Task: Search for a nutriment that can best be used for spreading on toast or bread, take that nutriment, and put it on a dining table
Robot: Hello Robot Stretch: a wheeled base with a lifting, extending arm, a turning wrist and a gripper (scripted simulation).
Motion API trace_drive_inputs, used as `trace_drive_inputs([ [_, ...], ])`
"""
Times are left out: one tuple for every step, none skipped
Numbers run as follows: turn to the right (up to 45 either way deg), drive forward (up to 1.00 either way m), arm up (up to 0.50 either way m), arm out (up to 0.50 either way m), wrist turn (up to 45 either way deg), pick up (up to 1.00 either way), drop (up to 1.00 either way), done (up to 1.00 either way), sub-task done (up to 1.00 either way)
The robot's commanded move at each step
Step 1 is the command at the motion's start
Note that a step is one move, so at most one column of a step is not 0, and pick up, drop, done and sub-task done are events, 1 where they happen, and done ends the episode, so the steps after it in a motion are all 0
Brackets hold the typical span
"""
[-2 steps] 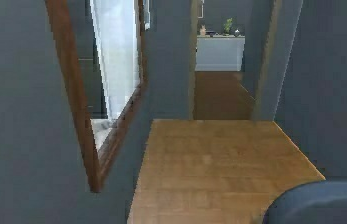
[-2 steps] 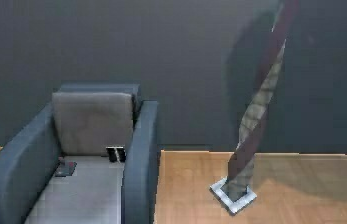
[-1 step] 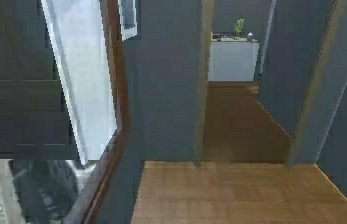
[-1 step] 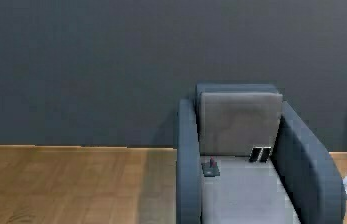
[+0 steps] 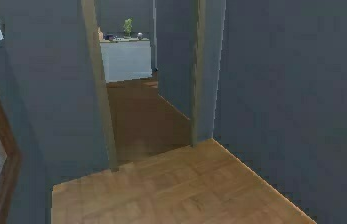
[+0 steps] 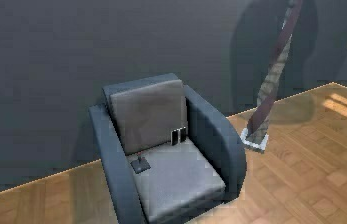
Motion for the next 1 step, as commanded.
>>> trace_drive_inputs([
  [0.0,0.05,0.00,0.00,0.0,0.00,0.00,0.00,0.00],
])
